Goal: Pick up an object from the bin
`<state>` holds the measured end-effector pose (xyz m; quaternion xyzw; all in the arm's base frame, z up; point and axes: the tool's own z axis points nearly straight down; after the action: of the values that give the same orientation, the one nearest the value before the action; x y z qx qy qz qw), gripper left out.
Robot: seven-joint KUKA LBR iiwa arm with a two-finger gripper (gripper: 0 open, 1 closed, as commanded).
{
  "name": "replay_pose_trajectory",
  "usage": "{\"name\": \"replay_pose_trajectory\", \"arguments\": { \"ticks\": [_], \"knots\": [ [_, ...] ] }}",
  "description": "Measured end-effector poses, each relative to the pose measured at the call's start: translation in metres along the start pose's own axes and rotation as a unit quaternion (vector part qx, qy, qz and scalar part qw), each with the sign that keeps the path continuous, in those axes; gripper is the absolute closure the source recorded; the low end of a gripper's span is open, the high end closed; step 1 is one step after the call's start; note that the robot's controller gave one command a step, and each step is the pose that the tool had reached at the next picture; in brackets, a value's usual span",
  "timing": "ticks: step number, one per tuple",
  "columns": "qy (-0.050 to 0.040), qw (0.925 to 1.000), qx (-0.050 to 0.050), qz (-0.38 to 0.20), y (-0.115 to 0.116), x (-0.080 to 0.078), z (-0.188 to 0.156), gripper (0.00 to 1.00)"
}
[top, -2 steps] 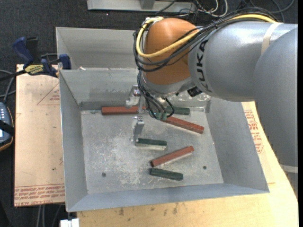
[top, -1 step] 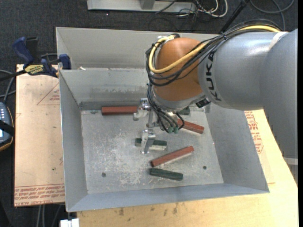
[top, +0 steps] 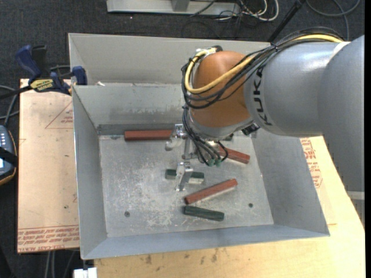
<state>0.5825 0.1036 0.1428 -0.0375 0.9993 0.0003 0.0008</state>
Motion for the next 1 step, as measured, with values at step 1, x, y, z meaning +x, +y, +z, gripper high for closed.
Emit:
{"name": "replay_pose_trajectory", "arguments": {
  "ticks": [1],
  "knots": [
    [0.0023,0.9995,0.000,-0.030,-0.0033,-0.0141,0.0126,0.00]
  ]
}}
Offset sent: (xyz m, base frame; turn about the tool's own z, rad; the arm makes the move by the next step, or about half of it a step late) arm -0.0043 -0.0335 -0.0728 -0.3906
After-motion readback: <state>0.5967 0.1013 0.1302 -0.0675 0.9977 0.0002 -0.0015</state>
